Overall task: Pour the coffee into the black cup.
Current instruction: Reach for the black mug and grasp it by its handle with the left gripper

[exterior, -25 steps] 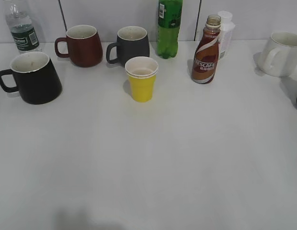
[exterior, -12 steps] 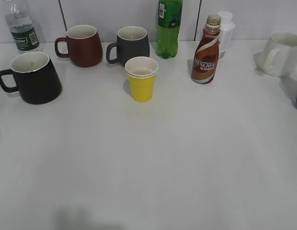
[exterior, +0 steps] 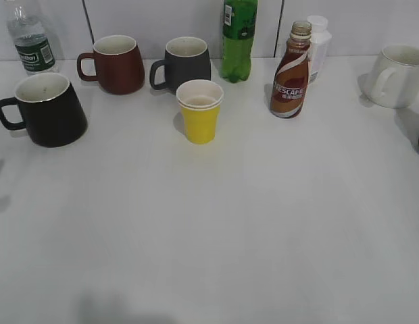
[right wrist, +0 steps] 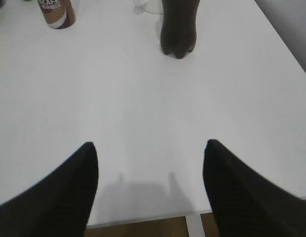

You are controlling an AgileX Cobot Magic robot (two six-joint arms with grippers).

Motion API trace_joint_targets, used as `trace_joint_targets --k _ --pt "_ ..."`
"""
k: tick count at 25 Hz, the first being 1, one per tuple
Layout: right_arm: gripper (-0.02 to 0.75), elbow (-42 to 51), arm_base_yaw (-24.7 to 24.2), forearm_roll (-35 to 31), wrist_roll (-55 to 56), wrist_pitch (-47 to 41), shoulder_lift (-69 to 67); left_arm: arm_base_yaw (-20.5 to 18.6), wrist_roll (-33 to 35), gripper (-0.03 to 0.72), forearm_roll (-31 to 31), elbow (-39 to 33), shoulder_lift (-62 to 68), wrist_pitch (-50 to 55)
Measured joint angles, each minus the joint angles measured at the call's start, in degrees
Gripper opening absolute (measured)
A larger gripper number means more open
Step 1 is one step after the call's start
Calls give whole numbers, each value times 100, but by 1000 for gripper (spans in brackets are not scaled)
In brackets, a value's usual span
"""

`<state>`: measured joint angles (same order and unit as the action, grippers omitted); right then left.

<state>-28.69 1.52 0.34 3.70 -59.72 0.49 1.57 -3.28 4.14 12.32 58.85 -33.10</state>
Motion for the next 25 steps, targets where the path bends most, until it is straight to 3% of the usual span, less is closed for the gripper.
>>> trace_joint_targets --k 13,17,25 --pt "525 0 0 0 0 0 0 0 -16 426 -22 0 1802 -1186" --pt "525 0 0 0 0 0 0 0 -16 426 -414 38 2502 -1820" --pt "525 0 0 0 0 0 0 0 -16 426 -620 594 3895 -2700"
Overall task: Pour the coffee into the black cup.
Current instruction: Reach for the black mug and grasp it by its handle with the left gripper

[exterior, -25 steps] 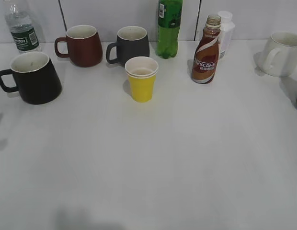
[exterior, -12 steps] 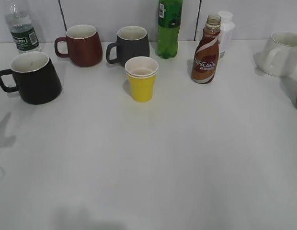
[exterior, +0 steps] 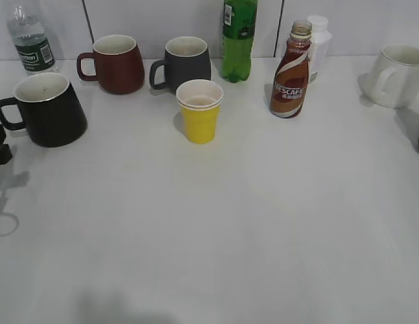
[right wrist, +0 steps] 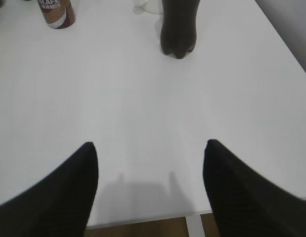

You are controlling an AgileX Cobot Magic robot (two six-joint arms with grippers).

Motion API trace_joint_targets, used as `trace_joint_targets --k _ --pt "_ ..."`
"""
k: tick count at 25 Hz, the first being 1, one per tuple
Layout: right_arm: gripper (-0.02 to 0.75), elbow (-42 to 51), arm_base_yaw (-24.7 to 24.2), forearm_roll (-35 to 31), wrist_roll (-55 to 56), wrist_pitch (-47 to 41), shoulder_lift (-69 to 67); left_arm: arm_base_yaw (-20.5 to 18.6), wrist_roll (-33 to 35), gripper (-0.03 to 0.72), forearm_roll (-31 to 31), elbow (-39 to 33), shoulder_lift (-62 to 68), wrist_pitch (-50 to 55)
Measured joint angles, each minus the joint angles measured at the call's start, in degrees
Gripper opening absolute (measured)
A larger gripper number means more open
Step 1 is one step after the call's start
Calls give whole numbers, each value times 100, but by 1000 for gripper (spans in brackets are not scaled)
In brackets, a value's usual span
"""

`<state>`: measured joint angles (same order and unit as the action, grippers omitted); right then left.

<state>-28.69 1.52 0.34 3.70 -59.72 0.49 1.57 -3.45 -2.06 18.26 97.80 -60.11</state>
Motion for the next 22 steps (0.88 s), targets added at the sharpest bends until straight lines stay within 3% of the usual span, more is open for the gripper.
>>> trace_joint_targets --k 12,22 --pt "525 0 0 0 0 0 0 -6 0 425 25 613 510 -108" --pt "524 0 0 0 4 0 0 -292 0 425 393 969 807 155"
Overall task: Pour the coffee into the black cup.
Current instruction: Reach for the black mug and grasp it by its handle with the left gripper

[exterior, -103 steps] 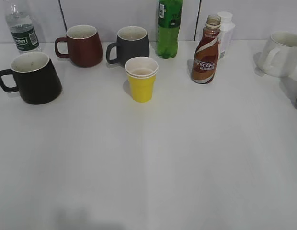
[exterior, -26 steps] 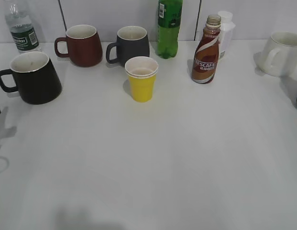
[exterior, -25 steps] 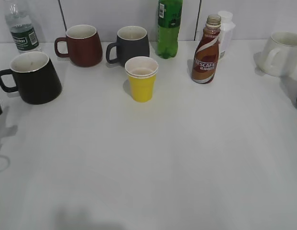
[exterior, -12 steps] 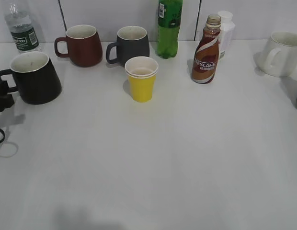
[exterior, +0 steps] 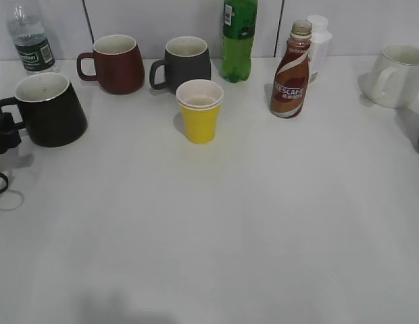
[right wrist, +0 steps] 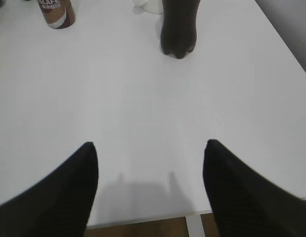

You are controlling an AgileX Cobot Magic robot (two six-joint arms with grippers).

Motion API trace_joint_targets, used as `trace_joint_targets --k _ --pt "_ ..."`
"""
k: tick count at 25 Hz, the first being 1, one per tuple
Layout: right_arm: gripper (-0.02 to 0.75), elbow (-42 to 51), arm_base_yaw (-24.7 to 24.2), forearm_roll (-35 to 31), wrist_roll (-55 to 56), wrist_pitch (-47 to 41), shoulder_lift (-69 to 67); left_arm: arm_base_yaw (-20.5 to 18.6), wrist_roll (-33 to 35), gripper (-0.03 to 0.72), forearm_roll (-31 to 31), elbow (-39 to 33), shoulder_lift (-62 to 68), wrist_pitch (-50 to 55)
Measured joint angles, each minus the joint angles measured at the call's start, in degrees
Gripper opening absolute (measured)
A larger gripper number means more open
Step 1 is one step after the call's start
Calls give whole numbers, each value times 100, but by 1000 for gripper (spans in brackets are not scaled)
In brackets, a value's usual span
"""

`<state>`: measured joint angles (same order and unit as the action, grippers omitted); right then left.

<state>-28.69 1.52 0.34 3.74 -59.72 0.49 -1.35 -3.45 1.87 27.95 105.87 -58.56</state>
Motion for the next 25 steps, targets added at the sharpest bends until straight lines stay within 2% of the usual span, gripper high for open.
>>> trace_joint_targets --k 12,25 --pt "524 0 0 0 0 0 0 -122 0 425 187 24 48 9" --pt "524 0 0 0 0 0 0 -162 0 425 333 362 82 219"
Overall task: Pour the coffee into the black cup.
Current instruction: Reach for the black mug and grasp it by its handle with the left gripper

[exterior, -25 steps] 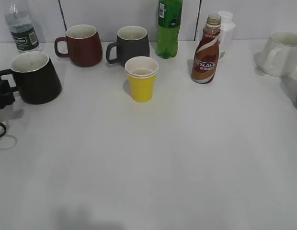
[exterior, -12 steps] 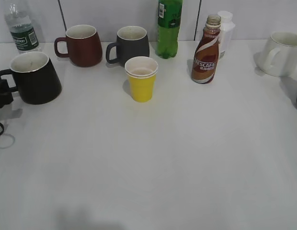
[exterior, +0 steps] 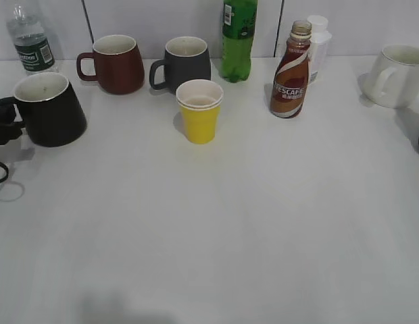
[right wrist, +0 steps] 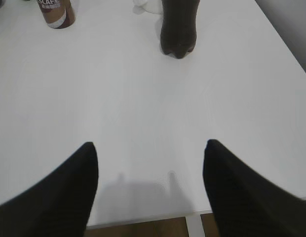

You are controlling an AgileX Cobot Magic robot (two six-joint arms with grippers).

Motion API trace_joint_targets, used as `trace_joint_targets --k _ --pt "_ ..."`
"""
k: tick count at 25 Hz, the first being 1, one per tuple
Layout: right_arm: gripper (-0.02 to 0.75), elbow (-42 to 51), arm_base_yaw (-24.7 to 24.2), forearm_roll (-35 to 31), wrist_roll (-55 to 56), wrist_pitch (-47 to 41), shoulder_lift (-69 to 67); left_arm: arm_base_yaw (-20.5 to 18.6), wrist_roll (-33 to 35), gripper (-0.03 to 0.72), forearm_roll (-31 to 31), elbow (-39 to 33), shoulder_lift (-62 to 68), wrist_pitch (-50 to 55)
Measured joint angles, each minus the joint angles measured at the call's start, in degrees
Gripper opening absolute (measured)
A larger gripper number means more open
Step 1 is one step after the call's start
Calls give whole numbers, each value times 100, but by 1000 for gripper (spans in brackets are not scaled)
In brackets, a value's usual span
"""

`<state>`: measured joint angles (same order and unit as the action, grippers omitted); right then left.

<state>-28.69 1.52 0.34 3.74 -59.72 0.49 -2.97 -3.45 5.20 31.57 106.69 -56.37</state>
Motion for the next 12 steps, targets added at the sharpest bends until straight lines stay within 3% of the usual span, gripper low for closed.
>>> trace_joint_targets --k 12 --pt "524 0 0 0 0 0 0 0 -5 425 132 340 217 138"
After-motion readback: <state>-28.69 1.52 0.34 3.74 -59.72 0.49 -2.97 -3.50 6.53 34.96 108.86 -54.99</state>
